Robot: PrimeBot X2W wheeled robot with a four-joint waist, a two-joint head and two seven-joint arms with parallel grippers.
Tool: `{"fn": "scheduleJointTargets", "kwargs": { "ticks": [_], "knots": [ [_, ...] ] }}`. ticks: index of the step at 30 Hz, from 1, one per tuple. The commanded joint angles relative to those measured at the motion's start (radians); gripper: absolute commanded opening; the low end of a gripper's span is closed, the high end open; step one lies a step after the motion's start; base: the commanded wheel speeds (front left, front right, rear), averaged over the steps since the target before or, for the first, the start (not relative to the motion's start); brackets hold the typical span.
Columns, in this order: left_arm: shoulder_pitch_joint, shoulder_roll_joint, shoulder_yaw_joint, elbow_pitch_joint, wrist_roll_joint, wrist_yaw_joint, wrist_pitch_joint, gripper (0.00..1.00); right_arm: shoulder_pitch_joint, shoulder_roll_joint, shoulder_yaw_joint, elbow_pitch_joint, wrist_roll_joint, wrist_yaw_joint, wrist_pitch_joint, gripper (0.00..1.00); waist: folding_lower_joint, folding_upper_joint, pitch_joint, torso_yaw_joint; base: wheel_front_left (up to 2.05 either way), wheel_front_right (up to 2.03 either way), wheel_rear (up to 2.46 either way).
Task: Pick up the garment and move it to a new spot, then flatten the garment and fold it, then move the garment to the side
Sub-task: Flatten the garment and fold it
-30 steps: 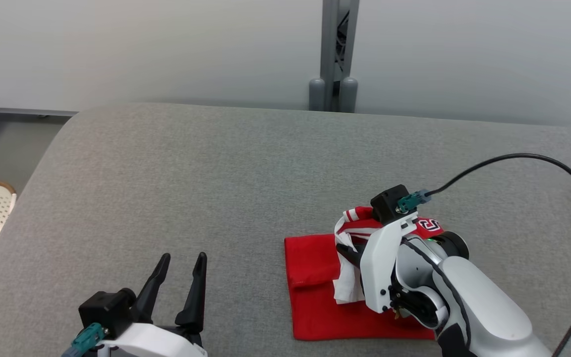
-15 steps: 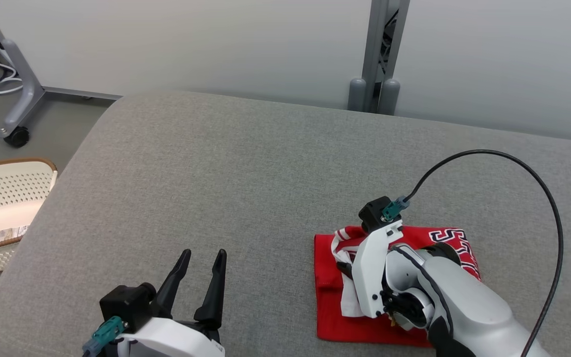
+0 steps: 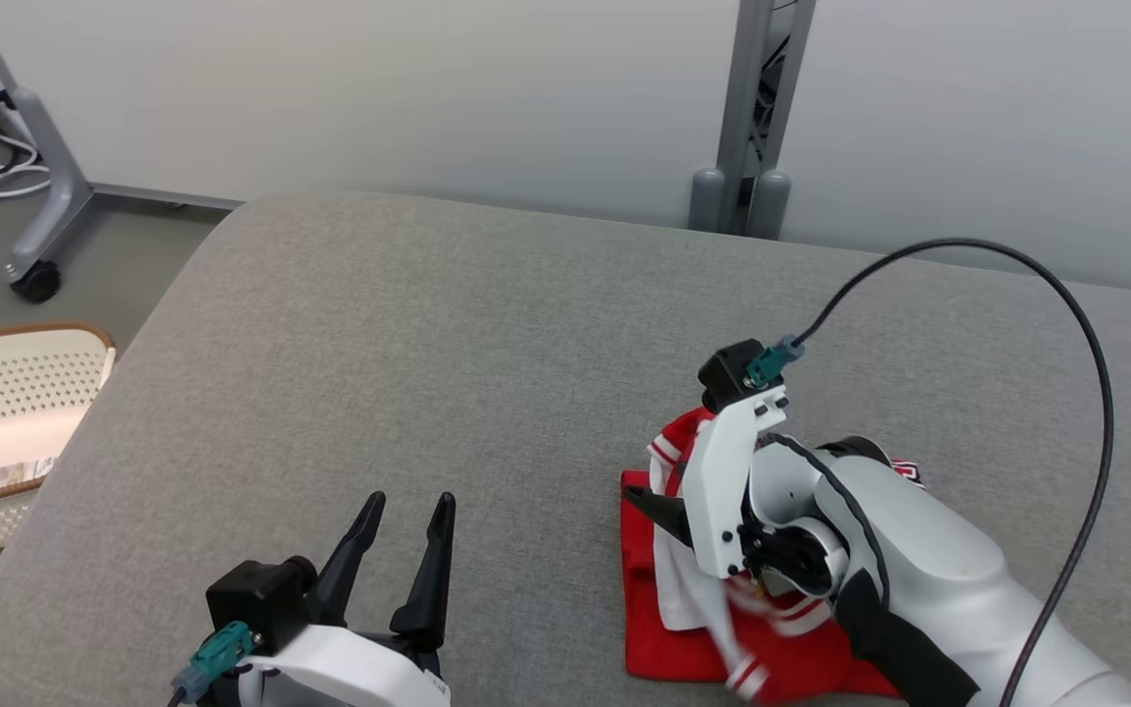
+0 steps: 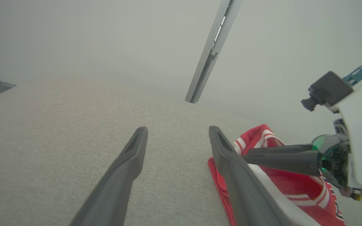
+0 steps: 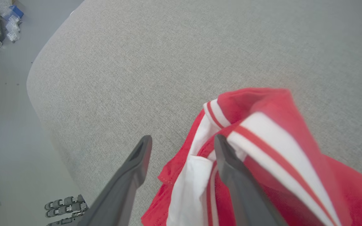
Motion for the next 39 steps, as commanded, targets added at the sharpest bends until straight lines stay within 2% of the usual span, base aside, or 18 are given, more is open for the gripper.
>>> {"fn": "scheduleJointTargets", "kwargs": {
  "ticks": [1,6,10,14,18,29,33,39],
  "knots": [
    [0.001,0.007,0.005,-0.003,0.007,0.006,-0.001,1.0,-0.012,-0.006,0.005,-0.006,0.007,0.0,0.005,1.0,0.0,-0.0001,-0.007,-0.01,0.0,0.0,0.0],
    [0.02,0.021,0.012,-0.018,0.005,0.019,0.001,1.0,-0.056,-0.006,0.028,-0.043,0.065,0.0,0.008,1.0,0.0,-0.0001,-0.023,-0.05,0.0,0.0,0.0],
    [0.033,0.032,0.016,-0.034,0.005,0.029,0.003,1.0,-0.093,-0.005,0.0,-0.043,0.09,0.0,-0.033,1.0,0.0,-0.0001,-0.031,-0.086,0.0,0.0,0.0],
    [0.037,0.04,0.018,-0.05,0.006,0.034,0.005,1.0,-0.122,-0.005,-0.04,-0.003,0.078,0.0,-0.062,1.0,0.0,-0.0001,-0.032,-0.114,0.0,0.0,0.0],
    [0.043,0.046,0.018,-0.059,0.007,0.039,0.006,1.0,-0.114,-0.047,-0.073,0.014,0.055,0.0,-0.114,1.0,0.0,-0.0001,-0.029,-0.132,0.0,0.0,0.0],
    [0.058,0.051,-0.006,-0.071,0.011,0.043,0.021,1.0,0.073,-0.205,-0.122,-0.114,0.011,0.0,-0.319,1.0,0.0,-0.0001,-0.021,-0.166,0.0,0.0,0.0],
    [0.064,0.057,-0.008,-0.078,0.013,0.048,0.025,1.0,0.157,-0.222,-0.159,-0.157,-0.01,0.0,-0.391,1.0,0.0,-0.0001,-0.017,-0.177,0.0,0.0,0.0],
    [0.063,0.068,-0.009,-0.087,0.015,0.05,0.03,1.0,0.248,-0.2,-0.204,-0.197,-0.061,0.0,-0.479,1.0,0.0,-0.0001,-0.011,-0.179,0.0,0.0,0.0]
  ]
}}
